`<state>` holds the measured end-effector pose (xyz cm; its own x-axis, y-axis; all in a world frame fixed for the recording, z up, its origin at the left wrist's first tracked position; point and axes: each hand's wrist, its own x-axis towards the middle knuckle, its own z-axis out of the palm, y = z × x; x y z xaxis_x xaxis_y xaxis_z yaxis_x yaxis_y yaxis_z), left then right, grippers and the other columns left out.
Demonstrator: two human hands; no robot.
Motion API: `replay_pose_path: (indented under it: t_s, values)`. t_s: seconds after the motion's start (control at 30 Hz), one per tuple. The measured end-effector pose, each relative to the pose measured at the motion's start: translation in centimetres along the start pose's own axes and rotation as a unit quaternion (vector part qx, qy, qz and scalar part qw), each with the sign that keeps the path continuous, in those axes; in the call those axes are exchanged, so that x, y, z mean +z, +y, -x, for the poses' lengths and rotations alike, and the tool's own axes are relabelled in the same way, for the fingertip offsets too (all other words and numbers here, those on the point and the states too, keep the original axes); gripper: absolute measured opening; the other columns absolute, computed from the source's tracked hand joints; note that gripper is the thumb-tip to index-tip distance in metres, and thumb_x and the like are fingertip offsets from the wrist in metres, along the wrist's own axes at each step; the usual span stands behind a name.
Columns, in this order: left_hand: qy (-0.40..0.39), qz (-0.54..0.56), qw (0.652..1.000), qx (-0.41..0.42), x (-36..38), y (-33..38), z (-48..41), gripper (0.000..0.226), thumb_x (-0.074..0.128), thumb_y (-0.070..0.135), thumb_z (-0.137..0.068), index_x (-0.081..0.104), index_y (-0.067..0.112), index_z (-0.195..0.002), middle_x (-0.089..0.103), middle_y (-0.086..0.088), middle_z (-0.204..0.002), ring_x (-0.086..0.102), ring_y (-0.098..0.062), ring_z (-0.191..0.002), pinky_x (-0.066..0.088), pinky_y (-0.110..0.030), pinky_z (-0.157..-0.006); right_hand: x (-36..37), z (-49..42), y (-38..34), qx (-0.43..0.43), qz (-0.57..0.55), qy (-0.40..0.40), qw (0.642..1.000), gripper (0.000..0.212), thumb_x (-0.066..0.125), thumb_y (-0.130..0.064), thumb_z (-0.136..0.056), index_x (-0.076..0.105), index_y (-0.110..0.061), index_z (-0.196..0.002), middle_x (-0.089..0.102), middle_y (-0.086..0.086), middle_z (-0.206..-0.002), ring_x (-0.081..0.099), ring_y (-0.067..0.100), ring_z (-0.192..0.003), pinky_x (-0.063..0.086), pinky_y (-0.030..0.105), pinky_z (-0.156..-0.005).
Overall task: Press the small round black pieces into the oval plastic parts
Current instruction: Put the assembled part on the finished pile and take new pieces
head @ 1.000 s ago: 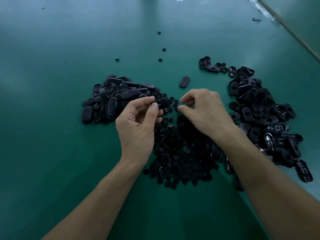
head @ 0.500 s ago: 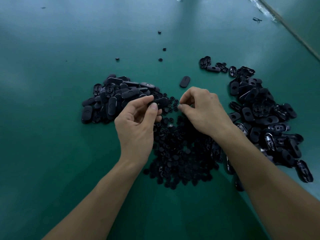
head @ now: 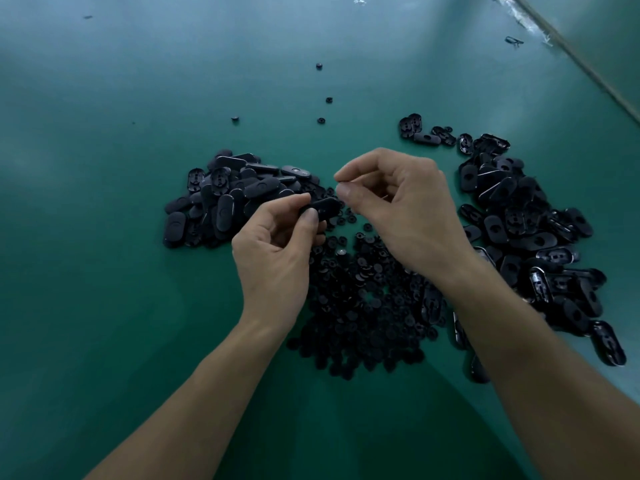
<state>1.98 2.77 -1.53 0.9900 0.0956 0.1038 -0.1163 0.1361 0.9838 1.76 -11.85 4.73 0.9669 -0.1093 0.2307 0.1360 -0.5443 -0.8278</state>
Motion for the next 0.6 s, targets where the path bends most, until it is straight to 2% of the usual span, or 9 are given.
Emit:
replay_pose_path:
  t_s: [0.07, 0.17, 0.33, 0.47, 0.6]
  values:
    - [-0.003, -0.001, 1.0, 0.0, 0.0, 0.0, 0.0, 0.014, 0.068, 0.005, -0.095, 0.072, 0.016, -0.104, 0.075, -0.007, -0.089, 0.074, -0.023, -0.082, 0.06, -0.032, -0.075, 0.1, 0.1, -0.1, -0.003, -0.007, -0.014, 1.0, 0.006, 0.072, -0.023, -0.091, 0.072, -0.029, -0.092, 0.07, -0.006, -0.072, 0.065, 0.008, -0.066, 0.053, 0.028, -0.062]
    - [-0.004, -0.002, 1.0, 0.0, -0.1, 0.0, 0.0, 0.014, 0.068, 0.005, -0.095, 0.072, 0.015, -0.104, 0.075, -0.007, -0.089, 0.073, -0.022, -0.081, 0.06, -0.033, -0.075, 0.3, 0.3, -0.1, 0.005, -0.025, -0.034, 0.999, 0.007, 0.072, -0.02, -0.091, 0.073, -0.027, -0.092, 0.069, -0.004, -0.07, 0.058, 0.004, -0.059, 0.045, 0.021, -0.057]
    - [-0.01, -0.004, 1.0, 0.002, -0.1, -0.1, 0.0, 0.013, 0.069, 0.006, -0.094, 0.072, 0.012, -0.105, 0.076, -0.005, -0.092, 0.073, -0.018, -0.083, 0.059, -0.031, -0.076, 0.8, 0.7, -0.3, 0.014, -0.03, -0.045, 0.998, 0.006, 0.075, -0.016, -0.087, 0.075, -0.021, -0.09, 0.072, -0.01, -0.074, 0.068, 0.001, -0.07, 0.054, 0.016, -0.067]
    - [-0.013, -0.006, 1.0, 0.006, -0.1, -0.1, 0.0, 0.013, 0.069, 0.005, -0.094, 0.072, 0.01, -0.106, 0.077, -0.003, -0.092, 0.073, -0.016, -0.084, 0.059, -0.029, -0.077, 0.9, 0.7, -0.4, 0.018, -0.024, -0.048, 0.998, 0.008, 0.075, -0.015, -0.088, 0.074, -0.023, -0.089, 0.073, -0.009, -0.075, 0.069, 0.002, -0.072, 0.057, 0.019, -0.071]
    - [-0.012, -0.005, 1.0, 0.004, 0.0, -0.1, 0.0, 0.014, 0.068, 0.004, -0.094, 0.072, 0.012, -0.104, 0.076, 0.002, -0.087, 0.072, -0.012, -0.08, 0.059, -0.027, -0.076, 1.0, 0.7, -0.3, 0.039, -0.012, -0.047, 0.998, 0.013, 0.076, -0.013, -0.087, 0.072, -0.024, -0.093, 0.071, -0.01, -0.077, 0.068, 0.0, -0.072, 0.056, 0.017, -0.071]
